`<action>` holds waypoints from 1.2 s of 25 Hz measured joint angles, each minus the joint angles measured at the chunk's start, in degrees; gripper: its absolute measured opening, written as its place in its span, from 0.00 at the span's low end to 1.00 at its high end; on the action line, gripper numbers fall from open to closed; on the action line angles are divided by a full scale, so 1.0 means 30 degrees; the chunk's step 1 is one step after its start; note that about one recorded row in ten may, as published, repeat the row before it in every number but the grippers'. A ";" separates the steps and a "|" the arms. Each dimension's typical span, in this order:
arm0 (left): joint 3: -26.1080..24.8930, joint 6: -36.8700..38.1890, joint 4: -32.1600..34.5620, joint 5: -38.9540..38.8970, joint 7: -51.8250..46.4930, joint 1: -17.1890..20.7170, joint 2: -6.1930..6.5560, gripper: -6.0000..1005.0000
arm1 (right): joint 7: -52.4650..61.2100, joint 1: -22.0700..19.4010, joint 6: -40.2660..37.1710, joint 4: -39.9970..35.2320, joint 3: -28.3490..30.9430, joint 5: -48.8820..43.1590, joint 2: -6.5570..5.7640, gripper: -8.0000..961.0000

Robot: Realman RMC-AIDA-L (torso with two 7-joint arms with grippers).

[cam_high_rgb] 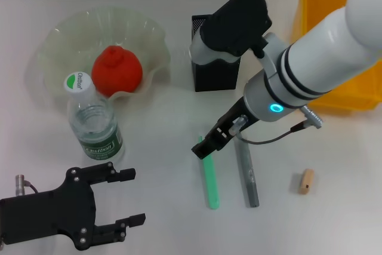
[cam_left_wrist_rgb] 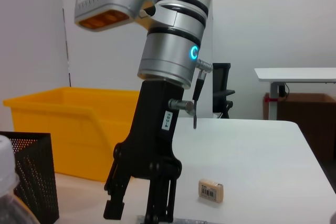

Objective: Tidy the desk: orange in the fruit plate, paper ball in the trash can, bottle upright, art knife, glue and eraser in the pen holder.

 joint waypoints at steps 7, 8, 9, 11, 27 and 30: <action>0.0031 0.0000 0.0000 0.0006 -0.0001 -0.0001 0.0000 0.70 | 0.0047 0.0440 0.0981 0.1270 -0.0801 0.0472 0.0001 0.85; 0.0037 0.0000 0.0000 0.0006 -0.0001 0.0000 0.0001 0.70 | 0.0057 0.0515 0.1063 0.1407 -0.0925 0.0472 0.0001 0.85; 0.0042 0.0000 0.0000 0.0006 -0.0001 -0.0001 0.0000 0.70 | 0.0064 0.0568 0.1100 0.1489 -0.1009 0.0474 0.0002 0.84; 0.0042 0.0000 0.0000 0.0006 -0.0001 0.0000 0.0000 0.70 | 0.0073 0.0690 0.1186 0.1701 -0.1121 0.0487 0.0001 0.83; 0.0067 0.0002 -0.0001 0.0004 -0.0001 0.0000 0.0000 0.70 | 0.0091 0.1196 0.1299 0.2698 -0.1074 0.0953 0.0001 0.36; 0.0055 0.0002 -0.0001 0.0003 -0.0001 0.0000 0.0000 0.70 | 0.0091 0.1205 0.1300 0.2735 -0.1016 0.0959 0.0000 0.27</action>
